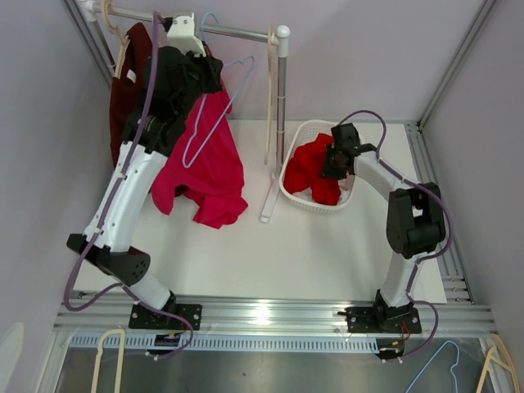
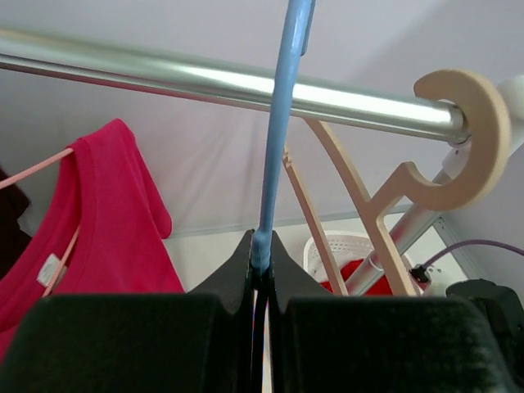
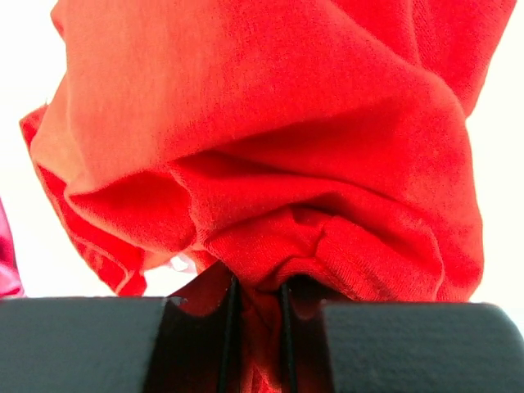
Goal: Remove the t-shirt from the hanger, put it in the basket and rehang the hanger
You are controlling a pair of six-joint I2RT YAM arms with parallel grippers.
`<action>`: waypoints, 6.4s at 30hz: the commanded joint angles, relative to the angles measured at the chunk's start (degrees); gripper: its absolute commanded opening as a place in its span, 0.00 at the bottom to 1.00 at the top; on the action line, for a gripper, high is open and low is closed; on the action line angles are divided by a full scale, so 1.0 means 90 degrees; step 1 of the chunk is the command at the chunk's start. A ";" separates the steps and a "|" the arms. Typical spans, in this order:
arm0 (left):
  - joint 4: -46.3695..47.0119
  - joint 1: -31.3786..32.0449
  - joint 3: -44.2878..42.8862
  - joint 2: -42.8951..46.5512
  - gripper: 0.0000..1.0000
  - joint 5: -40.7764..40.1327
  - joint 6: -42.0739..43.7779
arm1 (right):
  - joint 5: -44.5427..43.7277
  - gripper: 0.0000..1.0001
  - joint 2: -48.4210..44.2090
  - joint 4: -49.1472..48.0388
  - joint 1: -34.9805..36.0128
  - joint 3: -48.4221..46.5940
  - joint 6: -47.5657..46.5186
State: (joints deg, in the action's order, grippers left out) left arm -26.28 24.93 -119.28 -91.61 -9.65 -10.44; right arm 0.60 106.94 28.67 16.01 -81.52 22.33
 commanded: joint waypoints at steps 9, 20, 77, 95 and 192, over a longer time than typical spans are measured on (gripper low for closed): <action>0.0371 0.0004 -0.0877 -0.0856 0.01 0.0115 0.0349 | -0.0213 0.53 0.0727 0.0125 0.0106 -0.0455 -0.0108; 0.0401 0.0004 -0.0994 -0.1041 0.01 0.0212 0.0349 | -0.0887 0.98 -0.0699 0.0749 0.0106 -0.1068 -0.0234; -0.1151 -0.1636 -0.0875 0.0347 0.89 0.1580 -0.0169 | -0.0360 0.99 -0.1676 0.1004 0.0282 -0.1372 -0.0381; -0.0908 -0.2115 -0.1366 -0.0934 0.81 0.0731 0.0046 | -0.0243 0.99 -0.1677 0.0985 0.0233 -0.1343 -0.0459; -0.3222 0.0511 0.0402 0.0980 0.01 -0.5510 -0.2073 | -0.0682 0.99 -0.3554 -0.3839 0.5965 0.1666 -0.1934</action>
State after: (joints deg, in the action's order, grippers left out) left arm -57.14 28.58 -114.17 -82.94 -55.24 -29.02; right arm -5.61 72.97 0.78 69.32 -61.14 6.33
